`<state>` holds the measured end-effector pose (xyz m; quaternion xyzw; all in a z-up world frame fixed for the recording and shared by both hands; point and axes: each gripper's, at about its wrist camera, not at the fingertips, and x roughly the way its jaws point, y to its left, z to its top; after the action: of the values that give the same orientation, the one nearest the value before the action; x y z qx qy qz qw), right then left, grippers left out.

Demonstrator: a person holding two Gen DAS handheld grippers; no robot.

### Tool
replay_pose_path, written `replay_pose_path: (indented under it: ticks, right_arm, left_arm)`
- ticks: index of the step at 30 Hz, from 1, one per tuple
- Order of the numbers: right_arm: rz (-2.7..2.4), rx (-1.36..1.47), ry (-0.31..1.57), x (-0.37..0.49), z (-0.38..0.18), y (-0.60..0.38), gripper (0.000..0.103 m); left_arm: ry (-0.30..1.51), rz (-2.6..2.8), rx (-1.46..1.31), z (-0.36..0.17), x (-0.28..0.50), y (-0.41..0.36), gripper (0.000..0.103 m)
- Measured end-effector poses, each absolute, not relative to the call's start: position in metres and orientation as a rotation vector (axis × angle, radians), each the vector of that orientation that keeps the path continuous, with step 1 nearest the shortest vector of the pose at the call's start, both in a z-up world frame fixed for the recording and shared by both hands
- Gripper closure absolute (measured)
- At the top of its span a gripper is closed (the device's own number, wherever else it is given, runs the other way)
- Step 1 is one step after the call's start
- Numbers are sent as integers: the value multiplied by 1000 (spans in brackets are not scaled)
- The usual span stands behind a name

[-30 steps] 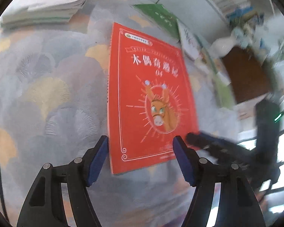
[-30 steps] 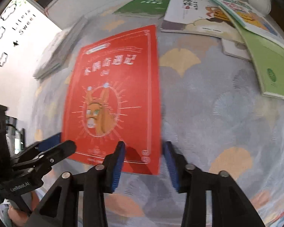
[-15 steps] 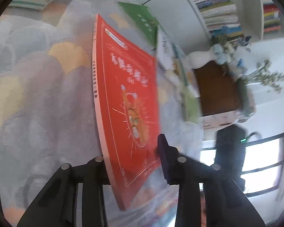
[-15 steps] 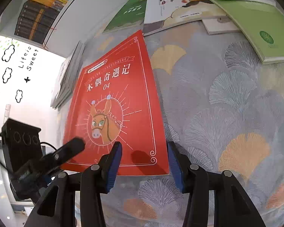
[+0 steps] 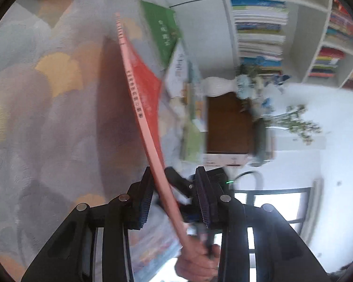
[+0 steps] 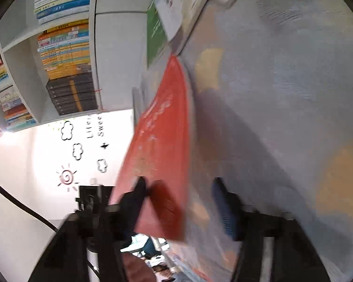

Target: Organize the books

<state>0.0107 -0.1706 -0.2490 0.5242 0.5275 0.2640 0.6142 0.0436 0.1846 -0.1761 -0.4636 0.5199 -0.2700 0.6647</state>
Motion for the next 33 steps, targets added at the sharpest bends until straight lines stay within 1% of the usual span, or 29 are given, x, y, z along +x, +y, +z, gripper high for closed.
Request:
replay_pose_path:
  ticks: [1,3,7,11,14,17,21,25,30,33]
  right_arm:
    - [607,1193,1219,15,-248,-165,71]
    - [588,1073,1216,17,-235,-157,80]
    - [533,719,1210,14,-200,-137,82]
    - [502,358,1184,7,-171,-99,82]
    - [503,108,1120,-6,-151,-72,82]
    - [524,46,1073,-16,-136,-69,82]
    - [566,31,1031,-25,-116,-70,82]
    - [595,8,964,-22,-79,-54,81]
    - [670,-21,869,7,-40,-10,80]
    - [712,-1,846,36,-33,21,79]
  left_arm:
    - [1197,-568,-981,-176,45,183,72]
    - [1243,-474,-822,-175,43,181,72]
    - [1297,-422,-643,-177,38,168,70]
    - [1252,-393,-425,-158,31,150,70]
    - [1225,-409,-381,-146,29,151,67]
    - [1207,-440,-427,-136,29,165,67]
    - [1152,-474,-438,-109,24,180,67]
    - [1072,-495,-534,-78,30,213,67]
    - [970,-412,-524,-47,52,261,67]
    - [946,-359,-538,-49,70,297,67]
